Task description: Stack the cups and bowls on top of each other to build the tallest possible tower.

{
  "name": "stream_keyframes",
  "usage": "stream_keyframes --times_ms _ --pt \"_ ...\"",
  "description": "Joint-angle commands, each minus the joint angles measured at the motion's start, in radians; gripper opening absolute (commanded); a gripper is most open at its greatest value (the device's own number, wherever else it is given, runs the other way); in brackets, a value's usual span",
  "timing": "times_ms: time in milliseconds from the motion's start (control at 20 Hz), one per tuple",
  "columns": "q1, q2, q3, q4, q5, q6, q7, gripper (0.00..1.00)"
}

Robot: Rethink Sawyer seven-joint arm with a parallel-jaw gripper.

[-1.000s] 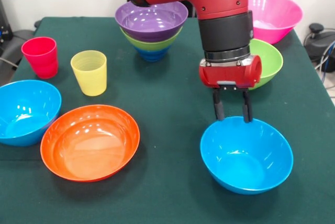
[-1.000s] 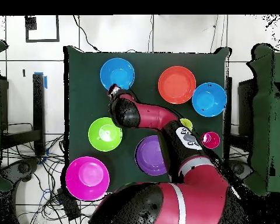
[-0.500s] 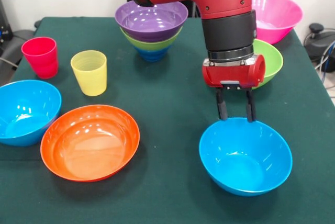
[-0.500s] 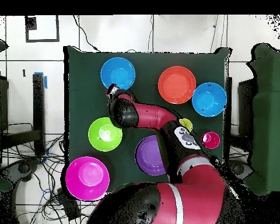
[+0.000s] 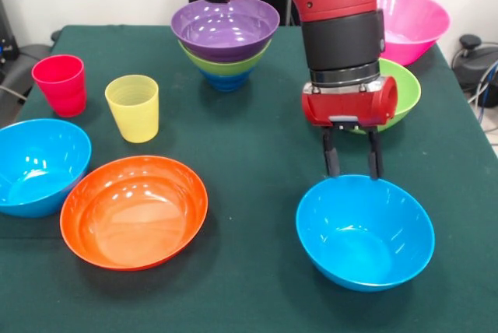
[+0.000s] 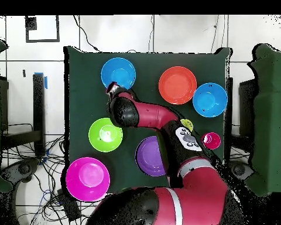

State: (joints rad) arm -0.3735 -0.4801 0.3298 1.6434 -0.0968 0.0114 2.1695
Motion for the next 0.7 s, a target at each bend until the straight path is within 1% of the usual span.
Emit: stream_keyframes --times_ms 50,250,450,700 --pt "0.016 -0.046 0.002 -0.004 0.045 0.149 0.086 1.0" --pt "0.014 -0.057 0.0 0.025 0.034 0.128 0.088 1.0" --pt "-0.001 -0.065 0.005 0.04 0.03 0.135 0.079 1.0" --pt "-0.011 -0.02 -0.014 0.017 0.002 0.084 0.065 1.0"
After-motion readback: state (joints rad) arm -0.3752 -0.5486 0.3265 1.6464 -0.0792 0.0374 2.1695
